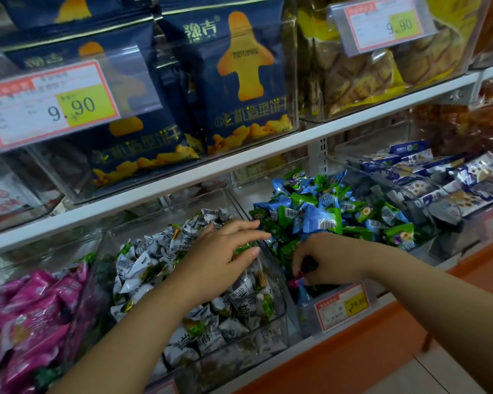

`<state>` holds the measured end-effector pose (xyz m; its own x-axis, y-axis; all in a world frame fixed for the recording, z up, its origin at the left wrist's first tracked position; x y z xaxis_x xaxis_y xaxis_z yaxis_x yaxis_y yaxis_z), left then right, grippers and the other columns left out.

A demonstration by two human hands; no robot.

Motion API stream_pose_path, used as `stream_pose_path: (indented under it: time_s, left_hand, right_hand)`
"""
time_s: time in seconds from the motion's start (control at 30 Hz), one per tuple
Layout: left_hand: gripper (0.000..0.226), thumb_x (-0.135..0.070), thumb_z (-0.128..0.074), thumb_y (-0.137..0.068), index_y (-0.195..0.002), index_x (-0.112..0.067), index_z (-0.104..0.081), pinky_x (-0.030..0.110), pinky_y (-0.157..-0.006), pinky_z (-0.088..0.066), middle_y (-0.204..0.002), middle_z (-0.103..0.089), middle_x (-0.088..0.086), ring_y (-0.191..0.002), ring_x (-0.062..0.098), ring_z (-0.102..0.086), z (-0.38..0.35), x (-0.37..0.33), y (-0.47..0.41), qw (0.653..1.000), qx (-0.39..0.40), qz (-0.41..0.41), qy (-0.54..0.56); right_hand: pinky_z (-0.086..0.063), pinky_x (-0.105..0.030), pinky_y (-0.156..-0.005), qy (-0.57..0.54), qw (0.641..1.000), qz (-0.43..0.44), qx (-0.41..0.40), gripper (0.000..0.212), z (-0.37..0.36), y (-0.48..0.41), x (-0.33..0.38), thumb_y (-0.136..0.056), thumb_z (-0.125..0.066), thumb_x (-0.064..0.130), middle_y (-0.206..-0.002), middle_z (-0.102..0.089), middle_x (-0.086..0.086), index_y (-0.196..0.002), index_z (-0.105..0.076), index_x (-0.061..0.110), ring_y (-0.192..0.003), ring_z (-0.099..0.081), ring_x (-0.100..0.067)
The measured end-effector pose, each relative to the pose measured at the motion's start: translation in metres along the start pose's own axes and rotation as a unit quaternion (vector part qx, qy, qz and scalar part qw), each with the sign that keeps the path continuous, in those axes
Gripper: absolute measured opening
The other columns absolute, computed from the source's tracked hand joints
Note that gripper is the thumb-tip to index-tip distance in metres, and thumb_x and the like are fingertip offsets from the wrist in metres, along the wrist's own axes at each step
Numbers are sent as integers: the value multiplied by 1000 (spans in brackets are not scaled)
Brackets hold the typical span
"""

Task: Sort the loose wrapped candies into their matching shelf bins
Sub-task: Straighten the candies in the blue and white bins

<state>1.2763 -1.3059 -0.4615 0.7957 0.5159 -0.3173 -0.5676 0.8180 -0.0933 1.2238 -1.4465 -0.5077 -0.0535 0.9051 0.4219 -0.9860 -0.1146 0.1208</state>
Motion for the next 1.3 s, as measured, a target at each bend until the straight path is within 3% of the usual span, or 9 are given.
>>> stream_pose_path:
  time_s: [0.1,0.17,0.27,0.37,0.67,0.9,1.03,1.1,1.3]
  left_hand:
    - [32,-39,-39,-98,-127,-52,-45,46,-115,-17,-139,-30,-32,-119,-13,-25,0,-1,-1,1000,-2,3,2]
    - [32,-37,-40,-99,-127,-51,-46,47,-115,-19,-141,-31,-30,-126,-8,-28,1,-2,-1,1000,-4,5,5]
    - [32,-36,-41,-99,-127,-50,-46,47,-115,-20,-142,-32,-28,-131,-3,-29,1,-3,0,1000,-1,10,13]
    - [33,-36,-41,-99,-128,-49,-47,47,-115,-20,-143,-31,-27,-131,-2,-29,1,-3,1,1000,4,11,11]
    - [34,-38,-41,-98,-131,-46,-46,48,-114,-22,-146,-31,-24,-133,0,-30,0,0,0,1000,17,5,7]
    - [33,-36,-42,-99,-128,-48,-47,48,-112,-26,-145,-31,-25,-131,1,-32,-2,0,-2,1000,11,5,22]
    - [33,-35,-42,-99,-129,-48,-47,46,-113,-25,-145,-30,-25,-131,0,-32,-2,-1,-1,1000,17,11,21]
    - [33,-36,-43,-98,-130,-47,-47,46,-113,-26,-146,-30,-24,-130,0,-33,-2,-1,-1,1000,23,12,17]
    - [34,-38,-43,-98,-131,-47,-47,46,-110,-31,-147,-29,-23,-120,6,-47,-3,0,0,999,34,14,14]
  right_hand:
    - [-43,-7,-69,-21,998,12,-56,15,16,7,0,-89,-58,12,-86,-63,14,-95,-71,15,-79,-57,1]
    - [-43,-6,-70,-16,998,9,-53,15,16,9,0,-89,-59,12,-84,-62,16,-97,-71,16,-77,-57,2]
    - [-50,-25,-84,37,999,3,-16,27,1,6,1,-88,-64,24,-101,-67,7,-115,-67,23,-93,-59,-8]
    - [-48,-35,-91,119,993,-18,4,35,-6,1,-1,-88,-63,35,-108,-65,7,-123,-62,29,-109,-46,-14]
    - [-56,-38,-79,123,990,-75,-9,17,-2,-10,-8,-88,-56,20,-96,-69,0,-86,-73,21,-88,-64,-19]
    - [-52,-34,-80,58,996,-70,-27,18,5,4,-6,-92,-47,13,-95,-64,0,-91,-65,18,-85,-59,-17]
    - [-53,-33,-81,88,992,-91,-5,21,-4,3,-6,-89,-60,29,-107,-66,0,-108,-68,23,-97,-61,-21]
    - [-54,-36,-80,113,989,-96,4,24,-6,-2,-7,-87,-63,36,-104,-67,-2,-105,-70,22,-94,-62,-22]
    - [-55,-39,-80,109,988,-110,12,21,-2,-6,-5,-91,-53,18,-104,-67,-6,-97,-73,18,-93,-62,-25]
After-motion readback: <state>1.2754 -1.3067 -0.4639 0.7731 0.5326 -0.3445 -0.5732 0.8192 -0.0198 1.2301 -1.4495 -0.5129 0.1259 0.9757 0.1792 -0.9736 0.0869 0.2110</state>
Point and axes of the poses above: each hand's wrist, its own y-axis away from the middle knuckle, its own z-axis out of the back of the hand, x = y × z, the point moved 7 cm from there along -y, towards the middle knuckle
